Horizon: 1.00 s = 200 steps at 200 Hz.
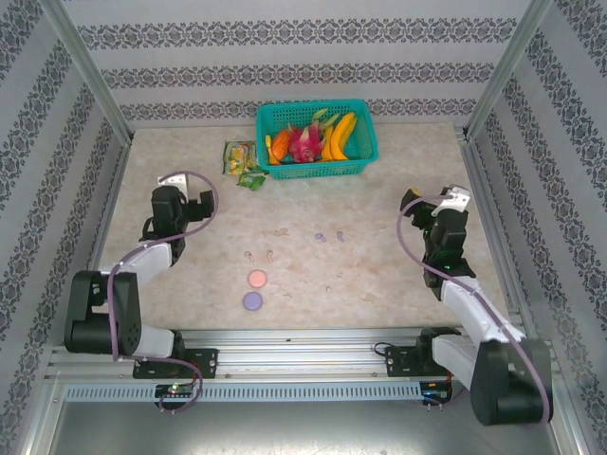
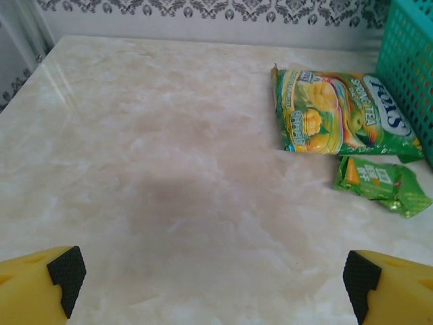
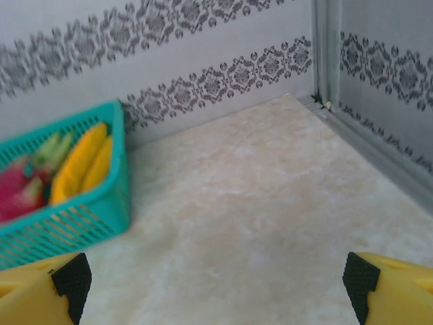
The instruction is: Insert wireless bluetooth earbuds into charging case
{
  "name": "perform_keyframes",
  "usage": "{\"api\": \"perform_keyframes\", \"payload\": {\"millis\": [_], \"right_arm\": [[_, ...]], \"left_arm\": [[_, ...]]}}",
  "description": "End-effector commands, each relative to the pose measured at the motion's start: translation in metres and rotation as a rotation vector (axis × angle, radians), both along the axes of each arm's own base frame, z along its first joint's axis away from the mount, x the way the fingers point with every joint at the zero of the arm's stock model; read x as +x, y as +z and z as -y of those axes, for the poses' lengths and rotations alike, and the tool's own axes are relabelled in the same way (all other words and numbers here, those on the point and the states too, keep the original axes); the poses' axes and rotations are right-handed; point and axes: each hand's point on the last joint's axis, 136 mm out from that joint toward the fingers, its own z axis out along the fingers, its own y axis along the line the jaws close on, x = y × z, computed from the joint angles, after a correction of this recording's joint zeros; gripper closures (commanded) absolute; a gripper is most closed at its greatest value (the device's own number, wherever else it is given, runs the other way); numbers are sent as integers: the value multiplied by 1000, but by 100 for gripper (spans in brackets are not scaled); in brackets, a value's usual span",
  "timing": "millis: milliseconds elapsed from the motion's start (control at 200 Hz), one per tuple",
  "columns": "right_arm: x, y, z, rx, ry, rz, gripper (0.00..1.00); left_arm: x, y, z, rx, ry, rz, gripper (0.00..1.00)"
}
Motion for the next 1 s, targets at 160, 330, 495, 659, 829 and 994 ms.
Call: {"api": "perform_keyframes", "payload": {"millis": [160,330,495,659,829,994], "right_arm": [[-29,-9,-65,303,239,-223,2],[-58,-22,-134,257,377,-426,8],[-94,-51,-205,221,470,-624,14],[-123,-72,-270,144,508,-751,15],[-141,-92,-329,151,490,-856,14],[-157,-94,-377,145,423,-925,11]], "left_arm": [[-35,21,8,-262,143,-128,0],[-45,22,25,-438,155,-193,0],[-46,13,36,-512,156,-253,0],[-43,10,38,-519,155,-295,0],[-36,14,39,-499,143,-316,0],[-29,17,37,-463,137,-334,0]]}}
